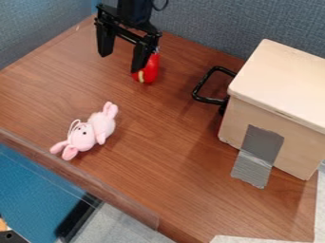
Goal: Move the object to the right side of the table
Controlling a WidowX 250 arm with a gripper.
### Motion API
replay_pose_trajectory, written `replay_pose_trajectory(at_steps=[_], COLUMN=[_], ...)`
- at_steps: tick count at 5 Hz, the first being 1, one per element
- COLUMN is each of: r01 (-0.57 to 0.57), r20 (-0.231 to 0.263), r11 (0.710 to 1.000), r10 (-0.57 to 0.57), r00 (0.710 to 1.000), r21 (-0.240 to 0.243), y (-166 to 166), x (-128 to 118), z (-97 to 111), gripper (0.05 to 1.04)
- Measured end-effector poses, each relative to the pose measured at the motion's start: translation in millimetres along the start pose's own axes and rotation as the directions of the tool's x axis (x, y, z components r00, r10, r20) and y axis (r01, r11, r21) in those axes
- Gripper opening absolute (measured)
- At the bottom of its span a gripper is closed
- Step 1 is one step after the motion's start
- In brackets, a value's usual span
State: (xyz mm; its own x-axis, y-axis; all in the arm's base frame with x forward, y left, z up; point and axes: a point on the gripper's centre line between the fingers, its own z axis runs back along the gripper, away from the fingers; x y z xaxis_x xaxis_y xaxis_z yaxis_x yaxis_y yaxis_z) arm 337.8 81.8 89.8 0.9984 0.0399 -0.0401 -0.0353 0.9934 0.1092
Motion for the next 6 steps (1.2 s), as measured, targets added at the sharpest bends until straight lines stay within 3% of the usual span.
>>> replay_pose_trajectory(at_steps=[1, 2, 3, 4, 5, 6], r01=[0.000, 0.017, 0.033, 0.083, 0.112, 0.165], r20=[-0.030, -0.039, 0.019, 0.080, 0.134, 0.151], r11=[1.000, 0.995, 0.992, 0.986, 0.984, 0.979], r10=[-0.001, -0.021, -0.031, -0.072, -0.093, -0.146], r00=[1.000, 0.999, 0.999, 0.994, 0.987, 0.978], r21=[-0.018, -0.100, -0.123, -0.147, -0.139, -0.119], y=[-5, -7, 0, 1, -8, -25], x=[-3, -28, -49, -68, -75, -75], z=[-14, -28, -28, -45, -64, -69], gripper=[0.999, 0.999, 0.999, 0.999, 0.999, 0.999])
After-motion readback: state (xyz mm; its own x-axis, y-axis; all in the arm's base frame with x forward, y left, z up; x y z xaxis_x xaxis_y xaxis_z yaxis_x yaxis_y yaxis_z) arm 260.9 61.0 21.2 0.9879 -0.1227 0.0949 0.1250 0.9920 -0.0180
